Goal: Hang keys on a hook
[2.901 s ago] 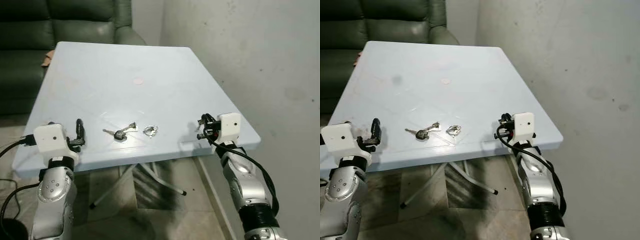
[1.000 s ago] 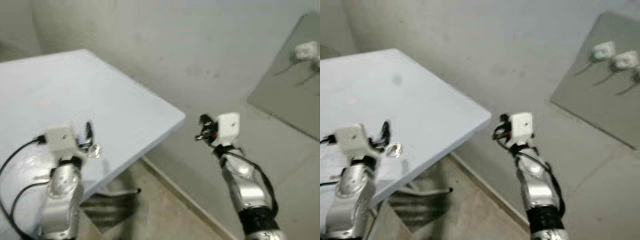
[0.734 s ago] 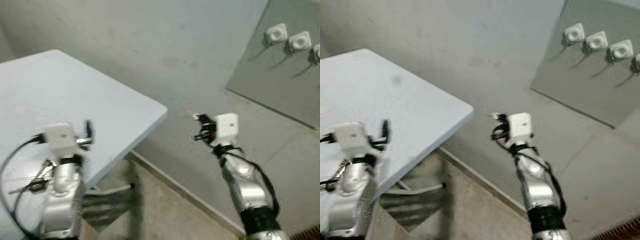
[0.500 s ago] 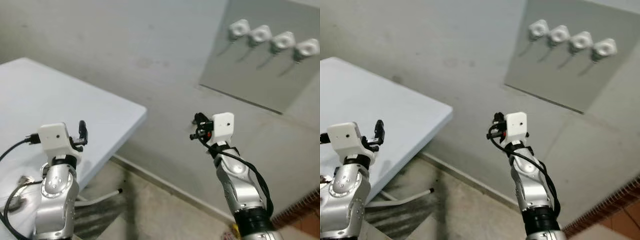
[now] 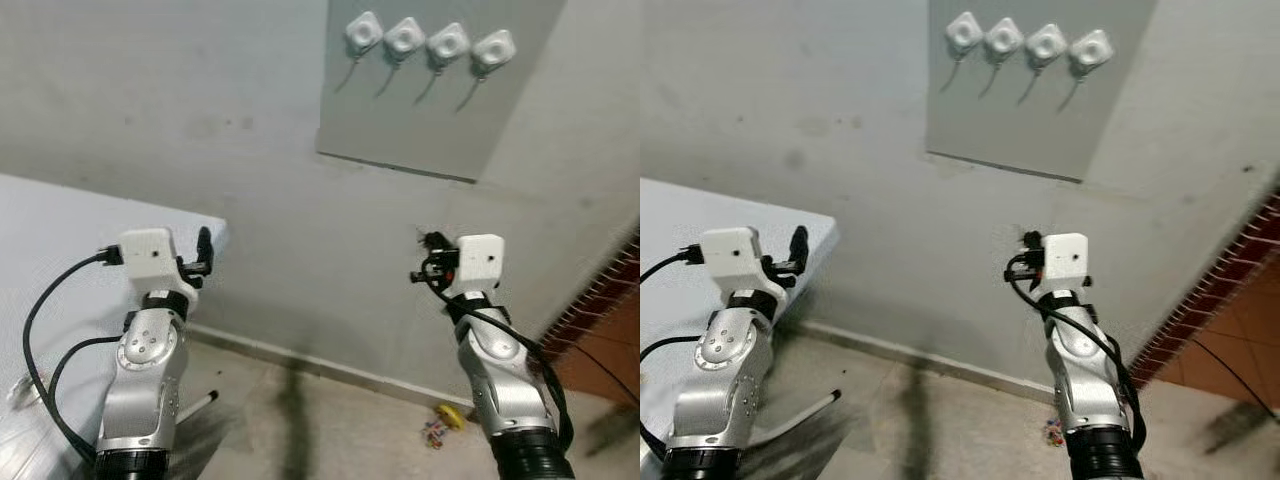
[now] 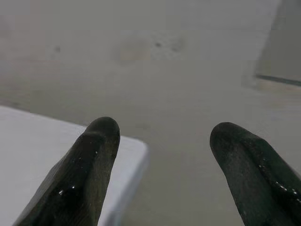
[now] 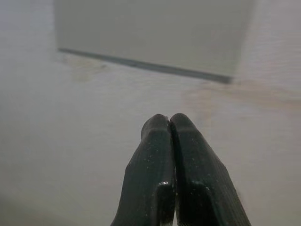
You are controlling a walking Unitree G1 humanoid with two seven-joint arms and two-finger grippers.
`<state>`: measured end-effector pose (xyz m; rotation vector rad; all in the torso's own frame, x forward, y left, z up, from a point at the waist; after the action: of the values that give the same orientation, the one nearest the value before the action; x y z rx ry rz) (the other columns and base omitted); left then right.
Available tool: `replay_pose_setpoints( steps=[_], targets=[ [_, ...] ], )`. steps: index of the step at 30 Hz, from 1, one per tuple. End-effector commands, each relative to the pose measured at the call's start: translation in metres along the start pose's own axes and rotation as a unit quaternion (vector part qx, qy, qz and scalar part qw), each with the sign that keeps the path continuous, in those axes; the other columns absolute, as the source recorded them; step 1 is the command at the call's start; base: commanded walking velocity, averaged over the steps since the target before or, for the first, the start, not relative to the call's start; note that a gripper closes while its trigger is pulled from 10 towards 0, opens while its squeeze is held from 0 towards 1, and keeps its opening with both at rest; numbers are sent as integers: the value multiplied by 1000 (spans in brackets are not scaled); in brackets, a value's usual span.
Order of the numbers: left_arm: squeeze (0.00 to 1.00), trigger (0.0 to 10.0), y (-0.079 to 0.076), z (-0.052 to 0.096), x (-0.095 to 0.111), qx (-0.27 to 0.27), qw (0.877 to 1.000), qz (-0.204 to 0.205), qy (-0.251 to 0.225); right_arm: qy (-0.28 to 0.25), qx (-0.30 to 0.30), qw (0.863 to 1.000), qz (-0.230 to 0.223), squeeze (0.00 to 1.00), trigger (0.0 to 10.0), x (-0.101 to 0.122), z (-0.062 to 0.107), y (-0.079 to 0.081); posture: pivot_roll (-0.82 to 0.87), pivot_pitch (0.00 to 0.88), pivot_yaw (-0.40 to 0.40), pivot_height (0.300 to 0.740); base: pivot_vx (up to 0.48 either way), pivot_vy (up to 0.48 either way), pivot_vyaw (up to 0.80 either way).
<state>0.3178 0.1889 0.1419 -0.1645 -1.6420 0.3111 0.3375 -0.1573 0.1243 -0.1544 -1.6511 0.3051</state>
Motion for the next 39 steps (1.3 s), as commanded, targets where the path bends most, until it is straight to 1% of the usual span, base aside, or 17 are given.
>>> replay_pose_setpoints(
  steps=[1, 3, 7, 10, 15, 18, 21, 24, 33, 39],
  targets=[
    [0, 10000, 3, -2, -1, 3, 1000, -2, 6, -11, 0, 1000, 1, 0, 10000, 7, -2, 1, -111, 0, 11, 740, 0, 0, 0],
    [0, 10000, 2, -2, -2, 2, 1000, -3, 7, -12, -1, 1000, 1, 0, 10000, 7, -1, 1, -113, 0, 12, 740, 0, 0, 0],
    [0, 10000, -5, 0, -7, -21, 1000, 5, 20, -13, -3, 1000, 1, 0, 10000, 8, 1, 0, -111, 0, 8, 740, 0, 0, 0],
    [0, 10000, -13, 6, -11, -46, 998, 5, 31, -13, -1, 1000, 1, 0, 10000, 8, 2, 1, -109, 0, 7, 740, 0, 0, 0],
    [0, 10000, -18, 10, -13, -66, 997, 1, 32, -12, -1, 1000, 2, 0, 10000, 9, 2, 1, -109, 0, 7, 740, 0, 0, 0],
    [0, 10000, -23, 15, -15, -75, 997, -13, 32, -12, 1, 1000, 2, 0, 10000, 9, 3, 1, -100, 0, 0, 740, 0, 0, 0],
    [0, 10000, -23, 16, -15, -78, 996, -14, 33, -12, 1, 1000, 2, 0, 10000, 9, 3, 1, -100, 0, 0, 740, 0, 0, 0],
    [0, 10000, -24, 20, -18, -76, 996, -5, 41, -10, 10, 1000, 1, 0, 10000, 8, 5, 6, -88, 0, -10, 740, 0, 0, 0],
    [0, 10000, -24, 20, -14, -78, 996, 1, 36, -12, 20, 1000, 1, 0, 10000, 9, 5, 10, -80, 0, -12, 740, 0, 0, 0],
    [0, 10000, -21, 20, -11, -72, 997, 12, 31, -12, 25, 1000, 1, 0, 10000, 9, 5, 11, -77, 0, -13, 740, 312, 0, 0]
  ],
)
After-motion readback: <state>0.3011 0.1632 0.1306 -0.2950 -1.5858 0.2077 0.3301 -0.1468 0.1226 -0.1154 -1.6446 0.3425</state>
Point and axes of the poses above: a point about 5 cm out from each wrist's last joint towards the gripper, its own z axis pointing back from the gripper into the wrist, its own x axis along the axis of the wrist's last joint, y = z × x, the point moved 2 cm from there along -z, pointing out of the wrist towards the gripper, and after that the axes turned 15 degrees about z, right-handed, at the moved point
